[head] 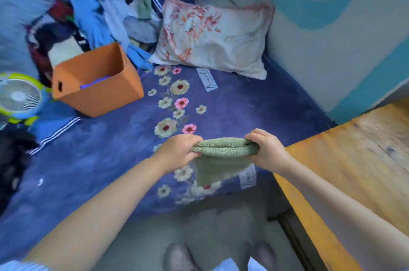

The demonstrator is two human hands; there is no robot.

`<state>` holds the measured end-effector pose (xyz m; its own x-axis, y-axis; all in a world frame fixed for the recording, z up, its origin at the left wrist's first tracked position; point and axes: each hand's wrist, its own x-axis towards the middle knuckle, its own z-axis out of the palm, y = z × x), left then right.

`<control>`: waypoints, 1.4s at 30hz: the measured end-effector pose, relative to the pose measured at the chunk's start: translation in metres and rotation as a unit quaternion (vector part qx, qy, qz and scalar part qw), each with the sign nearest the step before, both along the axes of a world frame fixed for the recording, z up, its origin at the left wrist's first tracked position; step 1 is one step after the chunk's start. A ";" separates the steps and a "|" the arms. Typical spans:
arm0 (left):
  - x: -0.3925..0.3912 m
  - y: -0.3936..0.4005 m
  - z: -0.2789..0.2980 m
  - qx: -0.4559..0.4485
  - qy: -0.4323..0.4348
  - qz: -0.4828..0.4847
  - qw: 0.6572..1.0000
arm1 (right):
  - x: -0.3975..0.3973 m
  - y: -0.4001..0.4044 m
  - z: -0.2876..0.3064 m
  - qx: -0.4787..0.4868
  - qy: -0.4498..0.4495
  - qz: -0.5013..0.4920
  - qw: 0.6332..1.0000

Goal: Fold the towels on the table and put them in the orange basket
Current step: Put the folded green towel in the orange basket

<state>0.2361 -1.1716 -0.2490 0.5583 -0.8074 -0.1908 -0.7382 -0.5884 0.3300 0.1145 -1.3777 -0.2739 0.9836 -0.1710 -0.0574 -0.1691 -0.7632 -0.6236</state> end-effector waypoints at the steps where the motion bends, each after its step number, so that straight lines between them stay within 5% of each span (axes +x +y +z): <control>1: 0.006 0.033 0.009 0.004 -0.002 0.027 1.000 | 0.021 0.023 0.008 -0.007 -0.003 0.034 0.999; 12: 0.068 0.283 0.066 -0.064 -0.098 0.231 0.966 | 0.154 0.255 0.087 -0.029 -0.071 0.167 0.983; 18: 0.094 0.381 0.089 -0.143 -0.057 0.299 0.942 | 0.206 0.344 0.105 -0.008 -0.085 0.219 0.972; 26: 0.168 0.411 0.095 -0.153 -0.022 0.370 0.916 | 0.292 0.380 0.102 -0.013 -0.111 0.248 0.962; 33: 0.278 0.404 0.081 -0.109 -0.017 0.360 0.927 | 0.396 0.371 0.089 0.043 -0.045 0.259 0.964; 42: 0.452 0.371 0.060 -0.200 0.062 0.425 0.881 | 0.563 0.346 0.077 0.142 -0.015 0.214 0.966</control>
<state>0.6881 -0.8005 -0.1891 0.9883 -0.1247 -0.0879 -0.0311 -0.7287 0.6841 0.6770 -1.0316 -0.1972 0.9629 0.2695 -0.0120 0.1454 -0.5560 -0.8183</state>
